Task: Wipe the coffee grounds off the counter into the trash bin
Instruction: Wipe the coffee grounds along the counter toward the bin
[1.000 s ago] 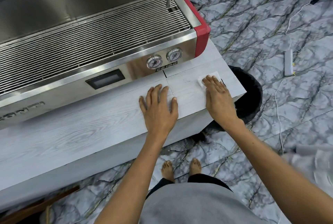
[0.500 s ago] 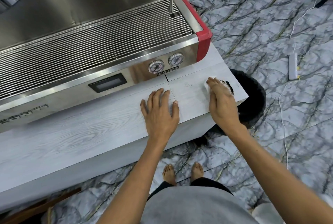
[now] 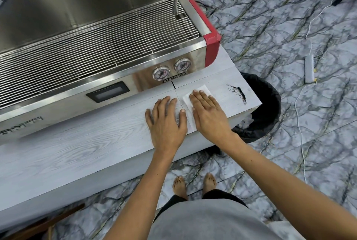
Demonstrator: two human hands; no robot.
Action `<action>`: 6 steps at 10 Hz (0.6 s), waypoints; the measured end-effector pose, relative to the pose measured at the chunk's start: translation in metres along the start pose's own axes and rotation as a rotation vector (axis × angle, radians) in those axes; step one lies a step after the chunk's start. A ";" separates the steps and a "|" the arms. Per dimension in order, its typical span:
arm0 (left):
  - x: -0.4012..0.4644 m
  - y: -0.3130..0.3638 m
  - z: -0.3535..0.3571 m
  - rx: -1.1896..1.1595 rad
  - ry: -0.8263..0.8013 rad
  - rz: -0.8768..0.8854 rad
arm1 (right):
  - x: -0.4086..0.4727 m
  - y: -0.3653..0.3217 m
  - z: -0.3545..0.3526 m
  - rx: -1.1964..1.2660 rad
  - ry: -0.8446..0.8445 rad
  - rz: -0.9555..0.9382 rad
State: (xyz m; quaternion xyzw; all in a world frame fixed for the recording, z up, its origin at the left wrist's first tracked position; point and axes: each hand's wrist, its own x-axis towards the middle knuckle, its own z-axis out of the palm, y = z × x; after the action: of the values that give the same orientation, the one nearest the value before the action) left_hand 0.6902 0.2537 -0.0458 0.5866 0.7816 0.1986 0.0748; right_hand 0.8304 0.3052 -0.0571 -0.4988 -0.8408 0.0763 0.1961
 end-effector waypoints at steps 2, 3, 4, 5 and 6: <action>0.000 -0.001 0.001 0.013 -0.001 -0.002 | 0.011 0.004 -0.001 0.020 0.013 0.012; 0.000 -0.001 0.001 0.010 0.001 -0.001 | 0.017 0.009 0.000 0.026 0.013 0.057; 0.000 -0.001 0.001 0.004 0.003 -0.005 | 0.020 0.017 -0.001 0.017 0.004 0.103; -0.001 -0.001 0.001 -0.002 0.002 -0.005 | 0.020 0.025 -0.003 0.006 0.007 0.126; 0.000 -0.001 0.001 0.000 -0.001 -0.008 | 0.022 0.033 -0.007 -0.003 0.009 0.150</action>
State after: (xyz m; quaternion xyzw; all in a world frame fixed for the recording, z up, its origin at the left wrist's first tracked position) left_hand 0.6898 0.2533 -0.0475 0.5837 0.7838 0.1979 0.0758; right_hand 0.8507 0.3398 -0.0563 -0.5611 -0.8002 0.0872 0.1929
